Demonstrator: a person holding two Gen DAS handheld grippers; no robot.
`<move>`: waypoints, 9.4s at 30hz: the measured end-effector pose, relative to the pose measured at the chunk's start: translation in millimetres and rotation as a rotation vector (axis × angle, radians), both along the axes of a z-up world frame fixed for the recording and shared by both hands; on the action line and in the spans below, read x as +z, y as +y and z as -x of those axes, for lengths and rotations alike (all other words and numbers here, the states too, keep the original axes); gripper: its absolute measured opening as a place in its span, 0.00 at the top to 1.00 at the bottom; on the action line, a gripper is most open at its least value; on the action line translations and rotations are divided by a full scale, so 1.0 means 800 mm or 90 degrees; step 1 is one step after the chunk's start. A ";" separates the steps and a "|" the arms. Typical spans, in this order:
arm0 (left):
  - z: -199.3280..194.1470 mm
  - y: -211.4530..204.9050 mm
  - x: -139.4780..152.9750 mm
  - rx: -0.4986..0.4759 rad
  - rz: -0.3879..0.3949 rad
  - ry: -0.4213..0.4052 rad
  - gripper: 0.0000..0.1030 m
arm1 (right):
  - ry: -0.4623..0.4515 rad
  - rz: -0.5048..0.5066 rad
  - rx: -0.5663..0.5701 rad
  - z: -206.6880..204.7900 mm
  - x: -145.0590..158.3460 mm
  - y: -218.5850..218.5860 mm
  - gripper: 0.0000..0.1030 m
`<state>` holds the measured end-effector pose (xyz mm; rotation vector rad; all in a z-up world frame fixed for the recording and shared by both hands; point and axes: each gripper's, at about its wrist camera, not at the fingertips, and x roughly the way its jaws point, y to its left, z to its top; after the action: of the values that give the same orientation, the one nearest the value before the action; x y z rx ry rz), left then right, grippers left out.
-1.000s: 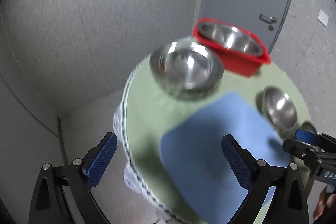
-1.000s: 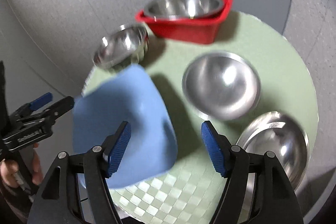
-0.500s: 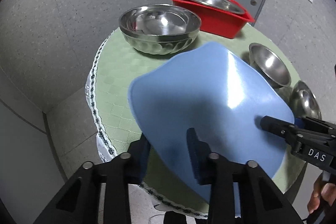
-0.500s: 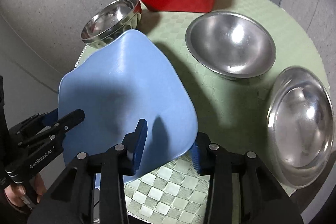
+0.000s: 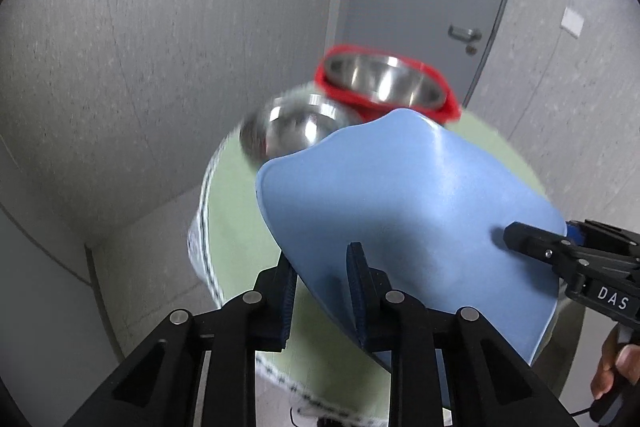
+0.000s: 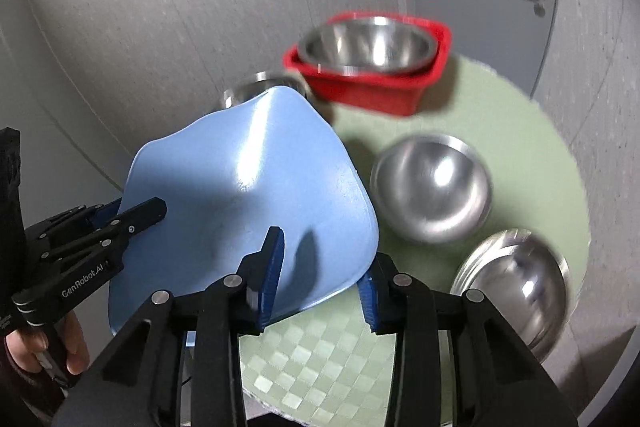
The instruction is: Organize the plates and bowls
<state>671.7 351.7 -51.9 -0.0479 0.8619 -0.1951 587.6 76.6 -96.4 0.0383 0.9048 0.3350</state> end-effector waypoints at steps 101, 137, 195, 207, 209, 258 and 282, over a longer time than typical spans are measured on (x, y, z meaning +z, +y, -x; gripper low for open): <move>-0.023 -0.284 -0.069 -0.067 -0.029 0.082 0.19 | 0.096 -0.027 -0.117 -0.003 -0.091 -0.250 0.35; -0.114 -0.089 0.001 -0.098 -0.010 0.016 0.85 | 0.039 -0.095 -0.052 -0.083 -0.026 -0.057 0.73; -0.271 -0.023 -0.030 0.022 -0.070 0.037 0.24 | 0.055 -0.025 -0.026 -0.163 -0.049 0.066 0.55; -0.174 -0.127 0.005 0.000 -0.023 -0.020 0.18 | -0.020 0.000 -0.095 -0.107 -0.006 -0.067 0.45; -0.163 -0.146 -0.002 -0.009 -0.031 -0.014 0.18 | -0.009 -0.004 -0.112 -0.102 -0.010 -0.095 0.45; -0.241 -0.007 -0.010 -0.054 0.030 0.053 0.87 | 0.064 -0.068 -0.031 -0.167 -0.026 0.064 0.79; -0.318 0.028 -0.064 -0.056 0.020 0.116 0.81 | 0.105 0.016 -0.029 -0.206 -0.071 0.137 0.77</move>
<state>925.8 374.2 -102.8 -0.0572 1.0434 -0.2903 752.8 186.2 -153.4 0.0651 1.0700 0.2805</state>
